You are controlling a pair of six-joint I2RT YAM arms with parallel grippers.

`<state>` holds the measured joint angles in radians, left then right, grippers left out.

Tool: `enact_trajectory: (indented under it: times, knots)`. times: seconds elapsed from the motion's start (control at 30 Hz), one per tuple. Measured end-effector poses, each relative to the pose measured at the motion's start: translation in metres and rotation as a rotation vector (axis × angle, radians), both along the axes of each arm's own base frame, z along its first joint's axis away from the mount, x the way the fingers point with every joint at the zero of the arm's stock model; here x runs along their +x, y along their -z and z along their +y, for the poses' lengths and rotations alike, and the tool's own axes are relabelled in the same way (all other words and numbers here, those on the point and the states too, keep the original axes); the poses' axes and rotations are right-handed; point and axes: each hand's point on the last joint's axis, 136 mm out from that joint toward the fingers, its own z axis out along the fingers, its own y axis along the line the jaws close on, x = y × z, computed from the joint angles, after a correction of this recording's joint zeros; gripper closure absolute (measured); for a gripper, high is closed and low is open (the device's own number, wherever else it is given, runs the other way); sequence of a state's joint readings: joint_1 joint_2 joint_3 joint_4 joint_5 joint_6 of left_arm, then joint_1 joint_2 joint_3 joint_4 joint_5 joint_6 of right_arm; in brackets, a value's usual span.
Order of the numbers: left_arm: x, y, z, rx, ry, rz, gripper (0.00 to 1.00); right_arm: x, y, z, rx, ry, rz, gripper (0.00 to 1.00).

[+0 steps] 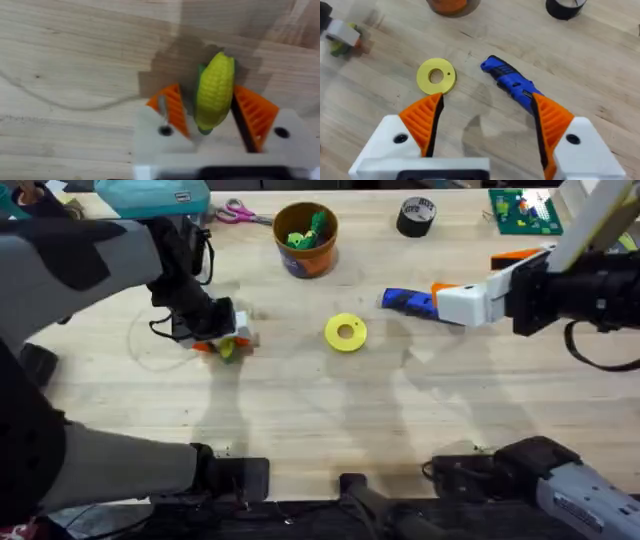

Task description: Pick up the gripper from the table and insert it into the empty holder that is missing its gripper. Then pick up a screw, insert it into the mounting hole, and use the screwdriver to tighten it. Finally, clean up the table by picking up the vegetable and placing it into the bucket.

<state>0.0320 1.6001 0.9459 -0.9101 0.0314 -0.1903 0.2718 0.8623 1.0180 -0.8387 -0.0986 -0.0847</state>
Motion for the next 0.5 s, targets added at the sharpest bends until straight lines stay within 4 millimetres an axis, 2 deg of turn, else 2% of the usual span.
enact_trajectory:
  times: [0.07,0.17,0.5]
  knots:
    - [0.0013,-0.0001,-0.0010,-0.005,0.001,-0.004,0.710,0.0000,0.0000,0.0000,0.000,0.000,0.000,0.004]
    - [0.0025,-0.0011,-0.0005,-0.001,0.007,-0.007,0.960,0.0000,0.0000,0.0001,0.000,0.000,0.000,0.005]
    - [0.0074,-0.0062,-0.0048,-0.028,0.004,-0.015,0.978,-0.0001,0.0001,0.0000,0.000,0.000,0.000,0.005]
